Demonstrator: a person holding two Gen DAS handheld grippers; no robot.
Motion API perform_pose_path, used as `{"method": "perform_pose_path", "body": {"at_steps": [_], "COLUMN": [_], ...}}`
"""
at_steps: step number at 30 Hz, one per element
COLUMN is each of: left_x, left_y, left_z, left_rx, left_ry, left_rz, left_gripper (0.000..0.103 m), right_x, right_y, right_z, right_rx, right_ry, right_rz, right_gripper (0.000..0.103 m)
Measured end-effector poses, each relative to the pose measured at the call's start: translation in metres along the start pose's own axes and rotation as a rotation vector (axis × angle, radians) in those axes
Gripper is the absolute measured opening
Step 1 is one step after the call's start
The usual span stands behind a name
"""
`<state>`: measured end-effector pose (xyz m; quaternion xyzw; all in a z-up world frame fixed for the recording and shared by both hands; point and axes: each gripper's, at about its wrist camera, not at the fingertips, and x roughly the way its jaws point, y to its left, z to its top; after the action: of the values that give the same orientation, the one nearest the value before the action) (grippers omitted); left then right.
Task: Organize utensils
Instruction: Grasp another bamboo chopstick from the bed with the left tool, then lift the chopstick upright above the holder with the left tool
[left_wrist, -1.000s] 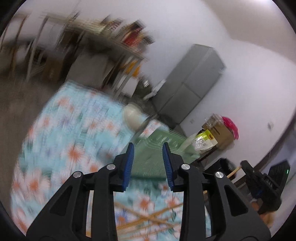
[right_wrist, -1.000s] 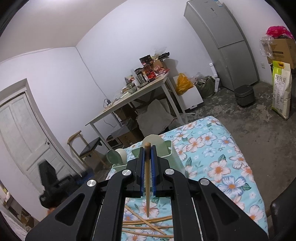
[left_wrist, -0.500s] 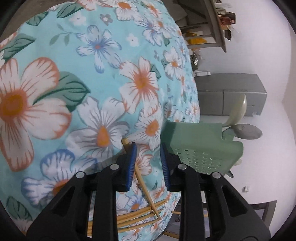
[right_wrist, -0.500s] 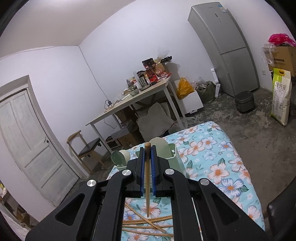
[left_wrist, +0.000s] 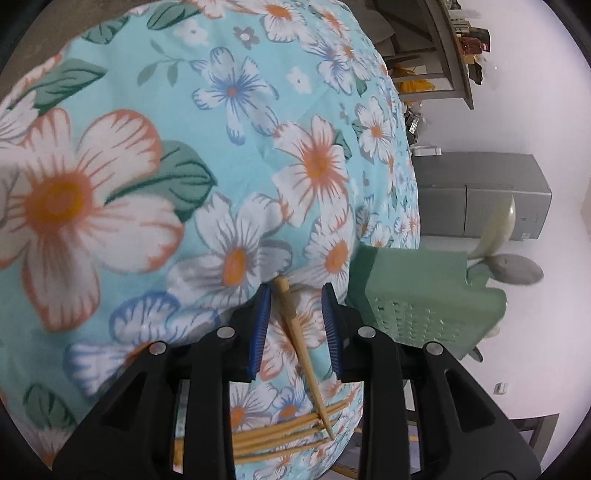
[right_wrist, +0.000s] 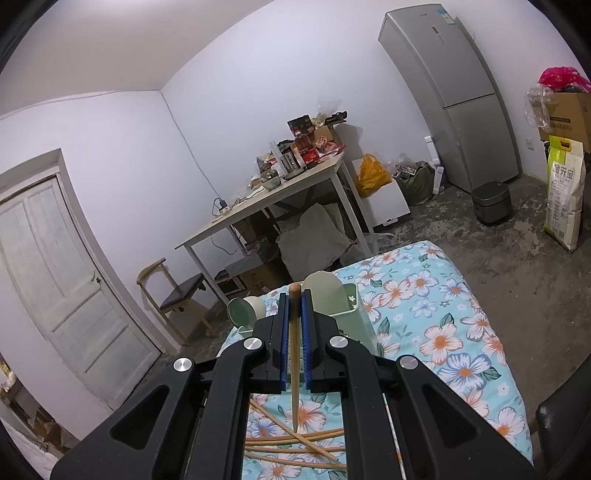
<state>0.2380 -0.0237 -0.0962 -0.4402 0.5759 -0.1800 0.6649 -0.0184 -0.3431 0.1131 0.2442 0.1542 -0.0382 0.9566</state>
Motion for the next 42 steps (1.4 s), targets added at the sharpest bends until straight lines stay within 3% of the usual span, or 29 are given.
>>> {"method": "perform_pose_path", "body": {"at_steps": [4, 8, 14, 23, 27, 36, 39, 42], "left_x": [0.005, -0.001, -0.036, -0.144, -0.171, -0.218, -0.215, -0.199], "left_y": [0.003, 0.005, -0.022, -0.123, -0.170, -0.245, -0.268, -0.290], "left_z": [-0.001, -0.003, -0.017, -0.062, -0.081, -0.113, -0.120, -0.119], "left_rx": [0.003, 0.012, 0.149, 0.553, 0.694, 0.912, 0.963, 0.975], "left_ry": [-0.022, -0.043, -0.144, -0.454, -0.561, -0.767, -0.823, -0.825], "left_rz": [0.022, 0.012, 0.002, -0.113, -0.173, -0.328, -0.385, -0.423], "left_gripper": [0.009, 0.007, 0.004, 0.004, 0.004, 0.004, 0.004, 0.004], "right_x": [0.000, 0.002, 0.000, -0.001, -0.001, -0.003, -0.004, -0.003], "right_y": [-0.002, -0.006, -0.004, -0.001, 0.000, -0.002, -0.004, -0.007], "right_z": [-0.001, 0.000, 0.002, 0.003, 0.002, -0.002, -0.002, -0.002], "right_rx": [0.002, 0.017, 0.006, 0.005, 0.005, 0.018, 0.020, 0.025], "right_ry": [0.000, 0.008, 0.002, 0.004, 0.003, 0.003, 0.000, -0.002], "right_rz": [-0.005, -0.004, -0.006, 0.008, 0.011, 0.014, 0.011, 0.007], "right_gripper": [0.007, 0.007, 0.007, 0.007, 0.007, 0.007, 0.007, 0.007]}}
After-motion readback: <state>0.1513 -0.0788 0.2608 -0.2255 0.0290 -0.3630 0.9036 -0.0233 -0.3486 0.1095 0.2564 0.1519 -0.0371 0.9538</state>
